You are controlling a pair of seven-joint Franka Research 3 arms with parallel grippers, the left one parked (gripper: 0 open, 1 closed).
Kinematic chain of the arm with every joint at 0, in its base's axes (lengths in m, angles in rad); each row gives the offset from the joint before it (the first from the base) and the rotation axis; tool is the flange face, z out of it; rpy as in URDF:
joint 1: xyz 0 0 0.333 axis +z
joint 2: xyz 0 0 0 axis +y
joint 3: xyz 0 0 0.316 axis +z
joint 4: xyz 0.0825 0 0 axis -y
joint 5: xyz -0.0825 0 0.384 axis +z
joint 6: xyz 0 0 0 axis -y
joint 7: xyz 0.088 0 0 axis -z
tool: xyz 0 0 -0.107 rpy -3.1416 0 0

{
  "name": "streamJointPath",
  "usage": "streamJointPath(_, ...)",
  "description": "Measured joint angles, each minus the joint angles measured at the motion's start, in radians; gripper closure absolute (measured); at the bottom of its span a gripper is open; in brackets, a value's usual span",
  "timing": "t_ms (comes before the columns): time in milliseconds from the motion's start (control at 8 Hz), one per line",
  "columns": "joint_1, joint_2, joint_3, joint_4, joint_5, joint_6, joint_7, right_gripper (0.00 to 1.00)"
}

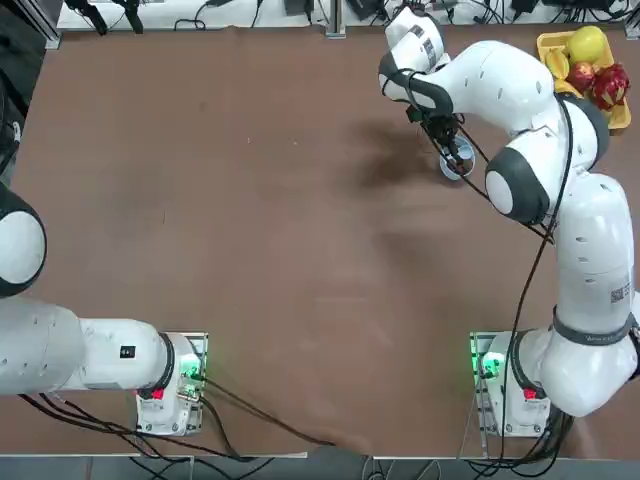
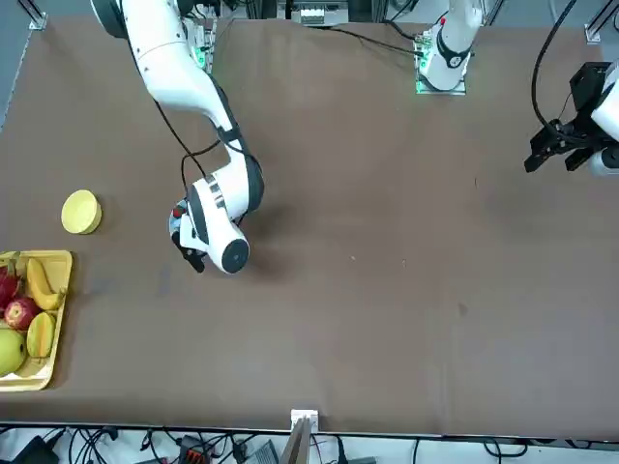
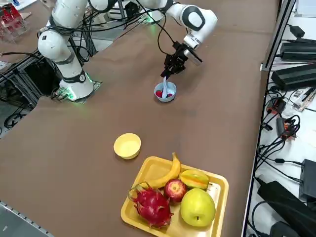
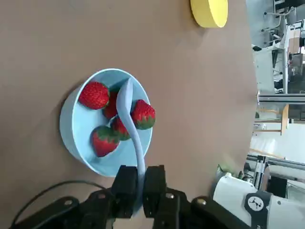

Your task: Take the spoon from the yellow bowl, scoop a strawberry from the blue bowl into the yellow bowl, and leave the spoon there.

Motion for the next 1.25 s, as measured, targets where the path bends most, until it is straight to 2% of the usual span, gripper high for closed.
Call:
streamJointPath(375,-0.007,0.000,-0.007,0.021,0.031,0.029,0.110,0.88)
streamJointPath(1250,-0.013,0.000,-0.020,0.035,0.089,0.035,0.185,0.88)
